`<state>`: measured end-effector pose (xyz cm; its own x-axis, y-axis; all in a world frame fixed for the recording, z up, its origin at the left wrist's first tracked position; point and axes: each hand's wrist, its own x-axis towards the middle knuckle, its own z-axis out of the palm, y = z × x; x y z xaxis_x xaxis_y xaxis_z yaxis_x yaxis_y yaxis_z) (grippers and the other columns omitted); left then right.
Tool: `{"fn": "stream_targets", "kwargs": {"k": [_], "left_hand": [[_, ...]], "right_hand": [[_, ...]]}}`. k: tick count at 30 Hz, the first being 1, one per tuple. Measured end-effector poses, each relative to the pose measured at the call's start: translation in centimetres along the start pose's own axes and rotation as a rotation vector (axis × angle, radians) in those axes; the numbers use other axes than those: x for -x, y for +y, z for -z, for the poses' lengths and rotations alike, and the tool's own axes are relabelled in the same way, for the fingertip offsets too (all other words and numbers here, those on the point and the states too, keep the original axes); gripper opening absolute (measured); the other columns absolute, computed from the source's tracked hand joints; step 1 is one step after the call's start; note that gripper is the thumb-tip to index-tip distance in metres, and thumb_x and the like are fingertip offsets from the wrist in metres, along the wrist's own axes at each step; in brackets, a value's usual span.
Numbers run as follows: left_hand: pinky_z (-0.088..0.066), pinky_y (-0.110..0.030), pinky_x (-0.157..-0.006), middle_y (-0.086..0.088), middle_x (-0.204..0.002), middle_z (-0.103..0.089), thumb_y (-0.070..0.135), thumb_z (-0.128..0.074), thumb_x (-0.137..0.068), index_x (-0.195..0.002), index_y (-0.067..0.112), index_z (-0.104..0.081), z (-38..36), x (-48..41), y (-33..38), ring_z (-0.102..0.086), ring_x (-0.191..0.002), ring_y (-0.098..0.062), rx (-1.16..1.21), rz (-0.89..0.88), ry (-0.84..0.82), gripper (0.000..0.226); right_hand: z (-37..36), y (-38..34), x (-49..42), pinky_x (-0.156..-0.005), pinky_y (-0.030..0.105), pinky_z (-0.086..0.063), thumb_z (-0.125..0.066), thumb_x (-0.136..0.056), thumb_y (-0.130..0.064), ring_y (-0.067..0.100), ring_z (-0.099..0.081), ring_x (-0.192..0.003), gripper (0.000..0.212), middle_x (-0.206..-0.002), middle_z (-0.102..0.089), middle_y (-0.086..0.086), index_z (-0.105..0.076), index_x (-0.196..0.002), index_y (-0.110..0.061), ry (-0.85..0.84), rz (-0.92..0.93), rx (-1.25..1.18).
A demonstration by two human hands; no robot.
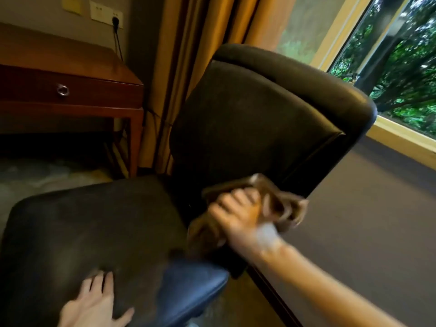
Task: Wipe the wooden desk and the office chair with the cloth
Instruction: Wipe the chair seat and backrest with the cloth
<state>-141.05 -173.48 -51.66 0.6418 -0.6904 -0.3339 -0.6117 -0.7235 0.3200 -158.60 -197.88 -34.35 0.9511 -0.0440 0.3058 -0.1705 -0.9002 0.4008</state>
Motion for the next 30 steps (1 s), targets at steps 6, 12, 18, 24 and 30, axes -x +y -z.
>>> {"fn": "stream_targets", "kwargs": {"k": [6,12,18,24,30], "left_hand": [[-0.029,-0.038,-0.121,0.0,-0.171,-0.006,0.087,-0.042,-0.082,-0.164,0.018,-0.008,0.2,1.4,0.5,-0.012,-0.157,-0.02,0.02,-0.027,0.044,0.112],[-0.03,-0.04,-0.121,0.0,-0.172,-0.006,0.089,-0.043,-0.081,-0.164,0.021,-0.01,-0.9,1.4,0.3,-0.012,-0.157,-0.02,0.009,-0.029,0.053,0.112],[-0.028,-0.039,-0.123,0.0,-0.171,-0.005,0.09,-0.039,-0.081,-0.163,0.022,-0.009,-0.3,1.4,0.5,-0.013,-0.156,-0.018,-0.06,-0.015,0.023,0.111],[-0.039,-0.032,-0.113,0.005,-0.169,-0.014,0.085,-0.04,-0.086,-0.163,0.023,-0.013,-0.4,1.8,-0.2,-0.018,-0.154,-0.014,-0.08,-0.082,0.136,0.103],[-0.05,-0.026,-0.09,0.014,-0.126,-0.052,0.074,-0.045,-0.091,-0.132,0.036,-0.059,0.9,-2.3,-2.3,-0.052,-0.127,-0.008,-0.058,-0.046,0.221,0.057]], "right_hand": [[12.9,11.7,-6.0,-0.112,0.068,-0.022,-0.053,-0.092,-0.042,0.043,-0.046,-0.129,0.05,-0.131,-0.055,0.017,-0.053,-0.138,-0.023,0.375,-0.452,0.461],[7.6,10.9,-5.4,-0.104,0.062,-0.032,-0.054,-0.084,-0.054,0.045,-0.049,-0.117,0.051,-0.125,-0.056,0.018,-0.063,-0.119,-0.019,0.025,-0.49,0.473],[-4.1,1.6,-4.0,-0.086,0.047,-0.032,-0.077,-0.07,-0.036,0.038,-0.064,-0.092,0.021,-0.094,-0.069,0.009,-0.075,-0.086,-0.022,-0.288,-0.147,0.401],[-12.6,-5.4,2.3,-0.083,0.035,-0.047,-0.039,-0.102,-0.024,0.029,-0.056,-0.093,0.04,-0.122,-0.07,0.005,-0.073,-0.121,-0.02,-0.65,0.061,0.183],[-3.3,-0.1,-3.1,-0.082,0.047,-0.041,-0.067,-0.09,-0.022,0.032,-0.058,-0.091,0.024,-0.098,-0.063,0.009,-0.069,-0.113,-0.016,0.114,0.182,0.176]]}}
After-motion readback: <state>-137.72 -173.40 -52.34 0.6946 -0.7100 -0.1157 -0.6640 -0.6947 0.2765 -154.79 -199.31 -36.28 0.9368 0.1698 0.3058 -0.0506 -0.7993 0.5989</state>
